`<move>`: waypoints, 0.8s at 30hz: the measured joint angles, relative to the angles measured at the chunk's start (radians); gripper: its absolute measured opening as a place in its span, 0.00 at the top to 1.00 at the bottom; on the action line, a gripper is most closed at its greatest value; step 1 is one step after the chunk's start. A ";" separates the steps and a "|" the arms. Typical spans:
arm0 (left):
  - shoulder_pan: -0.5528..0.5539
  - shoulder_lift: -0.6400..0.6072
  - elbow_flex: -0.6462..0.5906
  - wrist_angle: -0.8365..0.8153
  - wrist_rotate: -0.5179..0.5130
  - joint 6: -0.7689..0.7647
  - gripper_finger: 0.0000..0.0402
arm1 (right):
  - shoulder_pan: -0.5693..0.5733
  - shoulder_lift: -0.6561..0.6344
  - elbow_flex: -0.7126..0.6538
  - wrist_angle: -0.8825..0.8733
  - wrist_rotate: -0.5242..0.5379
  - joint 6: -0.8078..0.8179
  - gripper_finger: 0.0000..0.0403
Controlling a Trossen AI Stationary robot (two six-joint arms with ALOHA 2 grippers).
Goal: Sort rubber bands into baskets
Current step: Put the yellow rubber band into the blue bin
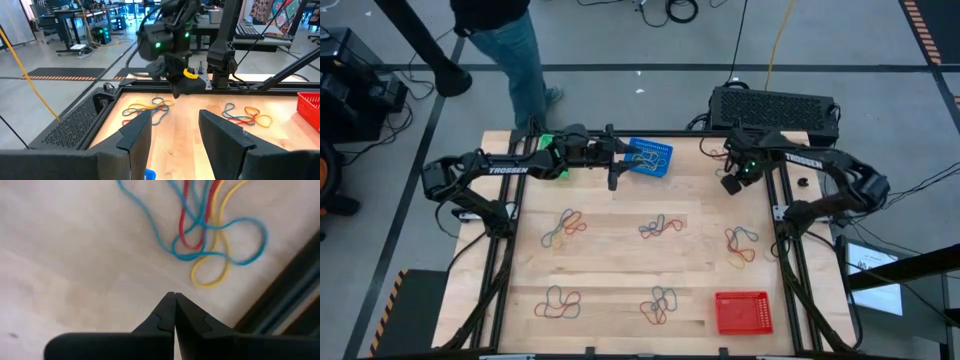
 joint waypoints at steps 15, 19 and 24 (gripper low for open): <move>-0.008 0.000 0.000 -0.001 0.005 -0.027 0.57 | -0.014 0.160 0.002 0.078 0.188 0.086 0.89; -0.007 0.000 0.000 -0.004 0.005 -0.027 0.57 | -0.014 0.191 0.001 0.027 0.177 0.074 0.77; -0.007 0.000 0.000 -0.007 0.006 -0.026 0.57 | -0.015 0.191 0.001 0.018 0.107 0.030 0.64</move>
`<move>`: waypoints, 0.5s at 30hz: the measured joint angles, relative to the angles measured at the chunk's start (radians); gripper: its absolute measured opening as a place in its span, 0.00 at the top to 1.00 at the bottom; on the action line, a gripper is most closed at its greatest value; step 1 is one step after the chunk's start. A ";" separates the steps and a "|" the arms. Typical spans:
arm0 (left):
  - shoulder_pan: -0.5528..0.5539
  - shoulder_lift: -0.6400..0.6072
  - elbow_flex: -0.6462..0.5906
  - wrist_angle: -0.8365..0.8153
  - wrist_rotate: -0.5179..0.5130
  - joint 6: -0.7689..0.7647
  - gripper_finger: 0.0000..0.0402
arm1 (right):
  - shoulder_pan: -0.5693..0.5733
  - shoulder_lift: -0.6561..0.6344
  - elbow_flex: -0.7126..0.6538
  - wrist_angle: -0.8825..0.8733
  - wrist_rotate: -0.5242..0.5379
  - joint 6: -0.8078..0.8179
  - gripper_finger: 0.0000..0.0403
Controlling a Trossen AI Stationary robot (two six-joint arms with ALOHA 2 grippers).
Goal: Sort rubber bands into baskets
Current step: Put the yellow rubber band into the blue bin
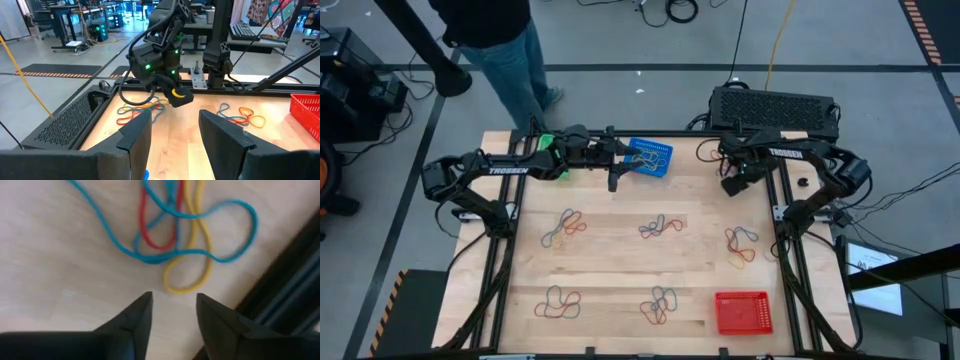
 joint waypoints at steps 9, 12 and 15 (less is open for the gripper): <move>0.000 0.000 0.000 -0.010 0.000 0.008 0.57 | -0.051 0.009 -0.012 0.101 -0.081 -0.087 0.58; 0.000 0.000 0.000 -0.017 0.000 0.009 0.57 | -0.049 0.013 -0.011 0.101 -0.082 -0.083 0.60; 0.000 0.000 0.000 -0.017 0.000 0.009 0.57 | -0.044 0.019 -0.011 0.101 -0.082 -0.075 0.65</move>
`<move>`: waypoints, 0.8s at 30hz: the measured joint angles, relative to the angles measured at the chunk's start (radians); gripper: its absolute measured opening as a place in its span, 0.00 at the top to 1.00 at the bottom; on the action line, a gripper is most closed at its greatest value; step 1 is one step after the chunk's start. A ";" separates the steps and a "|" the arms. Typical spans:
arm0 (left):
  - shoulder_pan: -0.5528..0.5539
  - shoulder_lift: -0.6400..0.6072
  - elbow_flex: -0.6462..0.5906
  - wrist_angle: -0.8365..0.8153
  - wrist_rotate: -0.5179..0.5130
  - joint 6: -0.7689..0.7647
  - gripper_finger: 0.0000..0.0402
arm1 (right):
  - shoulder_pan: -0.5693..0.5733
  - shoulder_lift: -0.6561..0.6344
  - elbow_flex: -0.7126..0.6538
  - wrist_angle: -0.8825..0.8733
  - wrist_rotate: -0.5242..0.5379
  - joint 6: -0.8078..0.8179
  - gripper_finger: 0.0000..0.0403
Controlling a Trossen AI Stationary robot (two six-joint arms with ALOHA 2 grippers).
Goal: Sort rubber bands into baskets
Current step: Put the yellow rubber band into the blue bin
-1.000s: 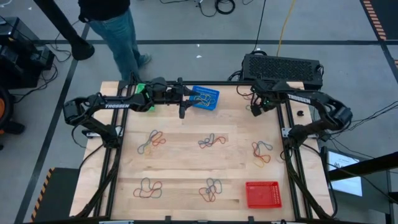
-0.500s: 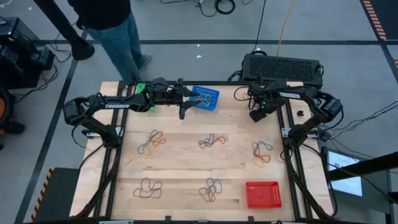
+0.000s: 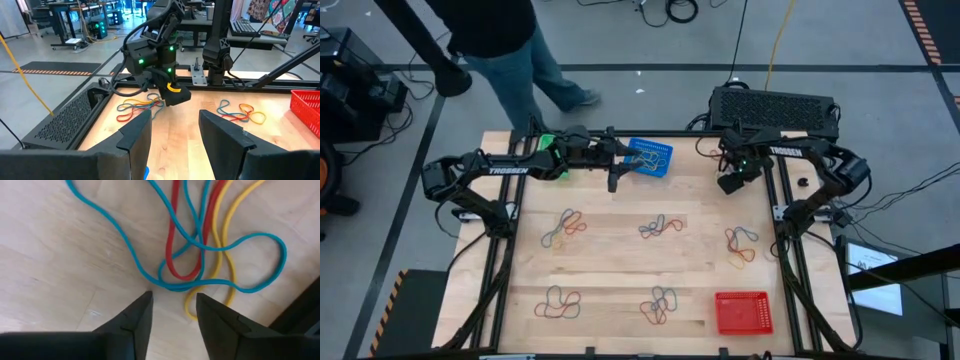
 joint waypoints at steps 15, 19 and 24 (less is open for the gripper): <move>-0.004 0.000 0.000 -0.012 0.008 -0.002 0.57 | 0.024 0.052 0.020 -0.051 0.013 -0.023 0.77; -0.004 0.000 0.000 -0.019 0.008 -0.002 0.57 | 0.025 0.053 0.019 -0.057 0.018 -0.023 0.89; -0.004 0.000 0.000 -0.028 0.008 -0.005 0.57 | 0.026 0.053 0.018 -0.068 0.058 -0.009 0.99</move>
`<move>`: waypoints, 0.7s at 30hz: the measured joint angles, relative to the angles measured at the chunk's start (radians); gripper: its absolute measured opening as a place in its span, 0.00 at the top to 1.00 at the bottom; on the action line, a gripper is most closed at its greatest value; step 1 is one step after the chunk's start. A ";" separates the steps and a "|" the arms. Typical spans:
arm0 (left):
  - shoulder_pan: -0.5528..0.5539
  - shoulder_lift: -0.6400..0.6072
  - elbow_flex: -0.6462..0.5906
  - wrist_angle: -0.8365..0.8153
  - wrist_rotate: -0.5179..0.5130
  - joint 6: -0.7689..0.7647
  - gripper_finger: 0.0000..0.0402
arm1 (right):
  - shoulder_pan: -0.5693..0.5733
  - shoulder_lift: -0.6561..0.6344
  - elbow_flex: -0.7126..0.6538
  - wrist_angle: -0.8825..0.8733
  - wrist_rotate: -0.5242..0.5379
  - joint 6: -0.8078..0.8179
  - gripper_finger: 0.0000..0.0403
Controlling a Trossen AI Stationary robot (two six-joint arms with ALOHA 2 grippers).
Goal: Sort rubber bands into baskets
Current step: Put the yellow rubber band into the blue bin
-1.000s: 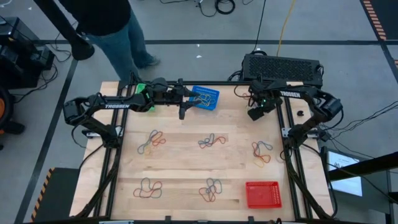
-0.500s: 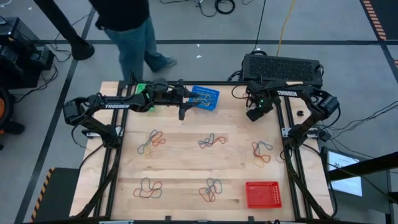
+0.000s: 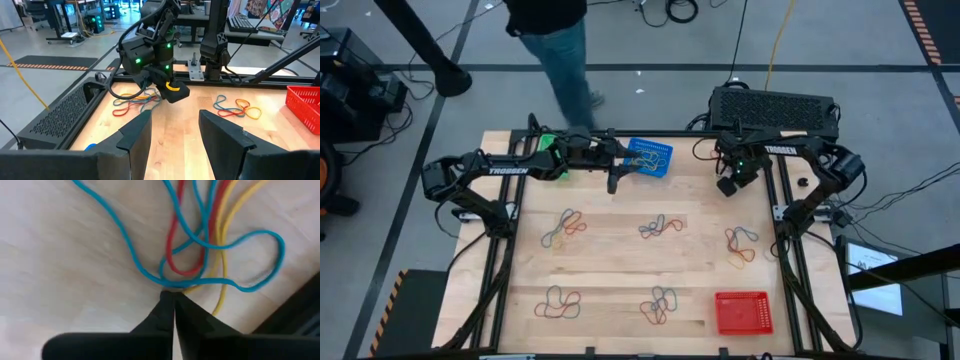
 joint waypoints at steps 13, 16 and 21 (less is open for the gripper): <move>0.000 0.000 0.000 0.003 0.000 0.001 0.57 | 0.026 -0.018 0.045 -0.166 0.012 0.049 1.00; 0.000 0.000 0.000 0.003 0.000 0.003 0.57 | 0.052 -0.078 0.054 -0.186 0.002 0.050 1.00; 0.000 0.000 0.000 -0.013 0.000 0.004 0.57 | 0.092 -0.230 0.062 -0.234 -0.029 0.073 1.00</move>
